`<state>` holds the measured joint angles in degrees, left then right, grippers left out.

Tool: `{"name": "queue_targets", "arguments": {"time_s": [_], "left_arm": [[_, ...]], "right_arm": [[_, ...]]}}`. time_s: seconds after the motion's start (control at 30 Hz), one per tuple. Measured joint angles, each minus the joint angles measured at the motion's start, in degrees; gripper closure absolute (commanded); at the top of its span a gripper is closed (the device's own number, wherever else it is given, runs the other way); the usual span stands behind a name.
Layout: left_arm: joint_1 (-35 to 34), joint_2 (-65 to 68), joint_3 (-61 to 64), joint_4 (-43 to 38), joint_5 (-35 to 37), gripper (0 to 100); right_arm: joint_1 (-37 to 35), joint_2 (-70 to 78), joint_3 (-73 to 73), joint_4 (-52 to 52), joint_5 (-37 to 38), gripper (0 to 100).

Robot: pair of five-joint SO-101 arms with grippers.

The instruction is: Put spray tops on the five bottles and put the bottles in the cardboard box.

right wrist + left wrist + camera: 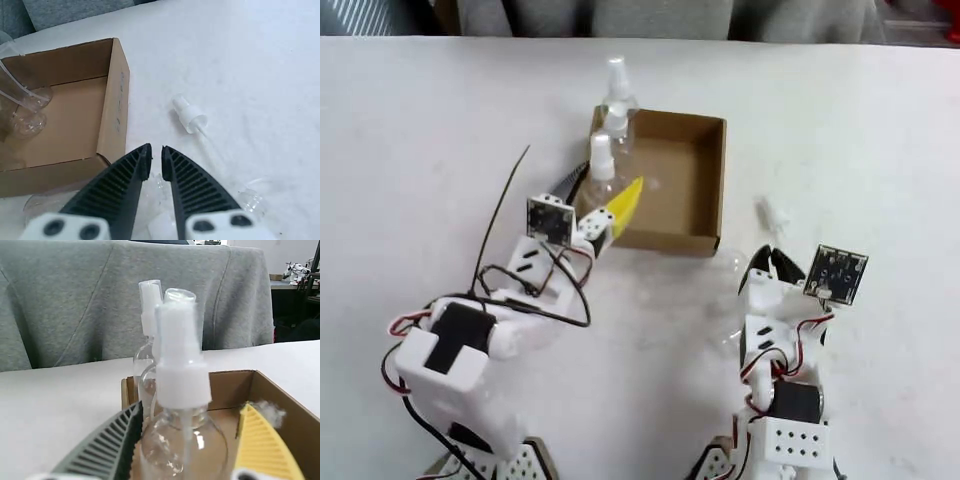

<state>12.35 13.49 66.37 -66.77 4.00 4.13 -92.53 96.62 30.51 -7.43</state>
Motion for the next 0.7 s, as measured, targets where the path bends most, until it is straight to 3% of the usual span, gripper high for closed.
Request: {"name": "queue_targets", "arguments": {"time_s": [0.53, 0.7], "left_arm": [[0.0, -0.2, 0.4, 0.0, 0.0, 70], [0.0, -6.6, 4.1, 1.2, 0.0, 71]], "right_arm": [[0.0, 0.0, 0.0, 0.0, 0.0, 98.1], [0.0, 0.0, 0.0, 0.0, 0.0, 98.1]]}}
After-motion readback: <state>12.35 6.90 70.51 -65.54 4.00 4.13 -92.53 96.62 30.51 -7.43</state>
